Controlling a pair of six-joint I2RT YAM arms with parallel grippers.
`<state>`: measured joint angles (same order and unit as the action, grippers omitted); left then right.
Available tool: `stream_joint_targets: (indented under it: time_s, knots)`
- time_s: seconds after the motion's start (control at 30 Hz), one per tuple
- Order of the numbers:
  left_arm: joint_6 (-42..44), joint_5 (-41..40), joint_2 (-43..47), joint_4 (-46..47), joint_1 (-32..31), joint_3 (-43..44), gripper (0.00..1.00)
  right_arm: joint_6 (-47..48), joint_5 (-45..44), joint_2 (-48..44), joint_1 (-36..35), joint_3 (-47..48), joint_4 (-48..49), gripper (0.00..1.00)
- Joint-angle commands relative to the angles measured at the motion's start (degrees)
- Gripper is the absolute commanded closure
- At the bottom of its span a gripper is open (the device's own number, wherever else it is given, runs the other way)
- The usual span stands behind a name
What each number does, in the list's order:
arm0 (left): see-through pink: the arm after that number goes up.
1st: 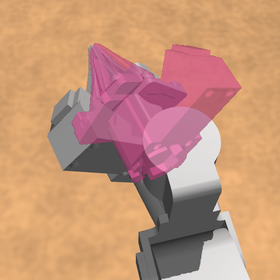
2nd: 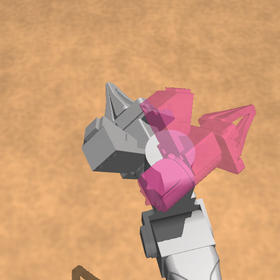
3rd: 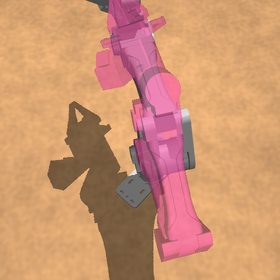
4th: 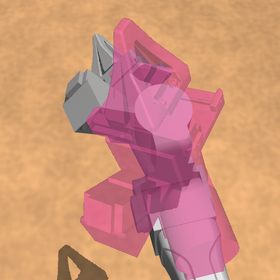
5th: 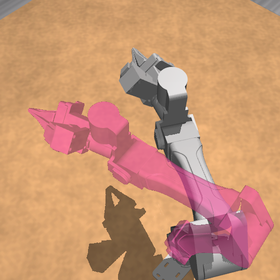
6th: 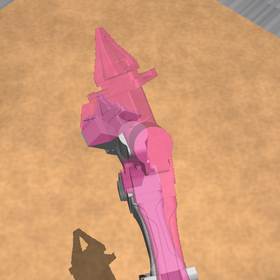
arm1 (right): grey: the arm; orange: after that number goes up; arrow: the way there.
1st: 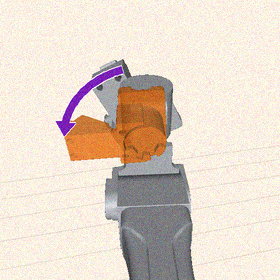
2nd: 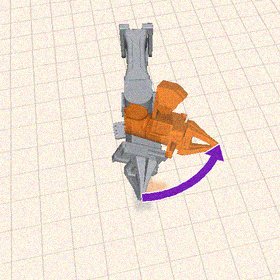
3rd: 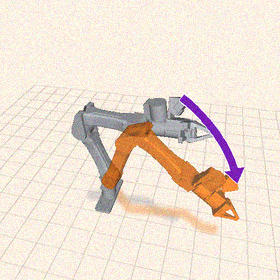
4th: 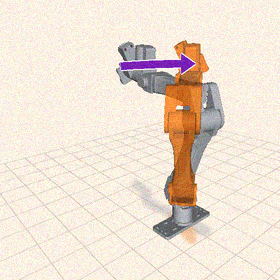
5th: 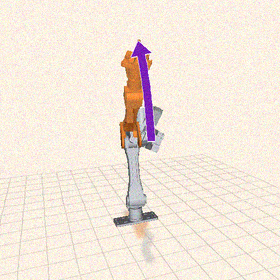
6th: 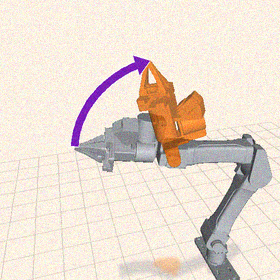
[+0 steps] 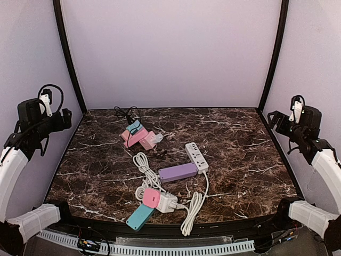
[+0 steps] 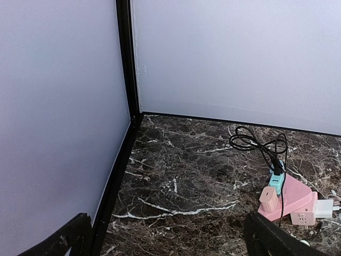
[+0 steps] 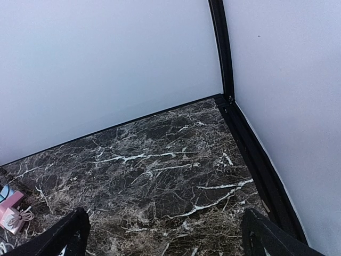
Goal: Pull the plug off the socket
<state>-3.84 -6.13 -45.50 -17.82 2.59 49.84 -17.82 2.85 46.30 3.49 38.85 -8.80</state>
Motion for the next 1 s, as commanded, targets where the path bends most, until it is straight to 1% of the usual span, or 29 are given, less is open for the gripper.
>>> stream_joint_targets:
  time_s: [0.0,0.27,0.4,0.43,0.53,0.6,0.63,0.7,0.8,0.97]
  knots:
    - [-0.61,0.4,-0.11,-0.84,-0.23,-0.07,0.0,-0.3,-1.76,-1.37,0.23,-1.44,2.24,0.01]
    - [-2.1,-0.01,-0.53,-0.85,-0.24,0.08,0.0,-0.44,-1.78,-1.0,0.27,-0.33,0.71,0.01]
    - [-3.63,6.67,-1.19,-1.18,-0.22,-0.52,0.0,0.84,1.94,-0.98,0.25,1.89,-1.84,0.01]
    - [-4.64,9.61,-1.05,-0.84,-0.26,-0.66,0.0,0.49,2.5,-0.88,0.25,2.57,-2.73,0.01]
    - [-7.62,12.76,-1.46,-1.82,-0.82,-0.14,0.0,-0.44,7.1,-0.43,0.23,5.08,-5.09,0.01]
    - [-9.59,14.74,-2.52,-2.7,-1.87,-0.07,0.0,-1.14,10.64,0.67,-0.12,7.32,-7.38,0.03]
    - [-10.13,15.73,-2.82,-3.17,-3.97,-0.13,0.0,-1.43,11.61,1.99,-0.7,8.77,-8.96,0.05]
    - [-11.57,16.07,-3.77,-3.74,-6.93,-0.29,0.0,-1.24,10.98,4.21,-2.83,11.76,-12.32,0.07]
    - [-14.9,17.78,-4.89,-3.61,-10.11,-1.68,0.0,-1.42,4.47,7.75,-10.52,15.3,-16.57,0.09]
    - [-19.43,19.95,-5.31,1.42,-13.88,-6.37,0.0,-4.85,-3.34,15.06,-23.66,15.36,-15.48,0.12]
